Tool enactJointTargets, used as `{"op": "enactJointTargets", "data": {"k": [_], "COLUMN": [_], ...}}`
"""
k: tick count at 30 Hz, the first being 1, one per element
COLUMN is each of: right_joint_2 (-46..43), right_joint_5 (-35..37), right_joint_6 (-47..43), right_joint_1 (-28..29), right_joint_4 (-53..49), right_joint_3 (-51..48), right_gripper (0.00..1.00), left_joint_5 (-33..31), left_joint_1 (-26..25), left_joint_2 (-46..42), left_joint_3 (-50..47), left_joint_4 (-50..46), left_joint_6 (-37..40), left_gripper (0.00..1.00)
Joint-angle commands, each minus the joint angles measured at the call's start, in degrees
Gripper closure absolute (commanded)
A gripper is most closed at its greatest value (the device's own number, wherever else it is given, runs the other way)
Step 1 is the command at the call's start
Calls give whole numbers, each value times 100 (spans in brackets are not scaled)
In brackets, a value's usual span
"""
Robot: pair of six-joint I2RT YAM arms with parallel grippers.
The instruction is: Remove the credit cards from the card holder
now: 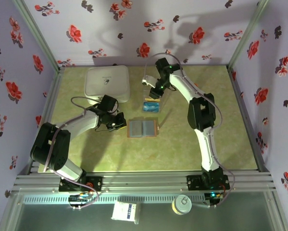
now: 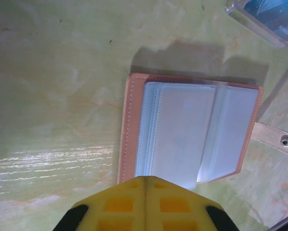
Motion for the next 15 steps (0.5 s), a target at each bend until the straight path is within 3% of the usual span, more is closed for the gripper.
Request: {"op": "enactJointTargets", "data": {"k": [1, 8, 15], "right_joint_2": [-492, -711, -1280], "right_joint_5": [190, 453, 154], "right_joint_6": [902, 1644, 1583], "right_joint_1": [-33, 21, 194], "right_joint_4": [963, 1425, 1564], "right_joint_3": [-541, -1232, -1905], "right_gripper": [77, 90, 92], "left_joint_5": [-33, 36, 95], "left_joint_1": [50, 53, 50], "left_joint_2": [-20, 51, 86], "left_joint_3": [-61, -56, -140], "left_joint_4": [181, 217, 331], "left_joint_6": [-102, -99, -135], "left_gripper": [96, 96, 97]}}
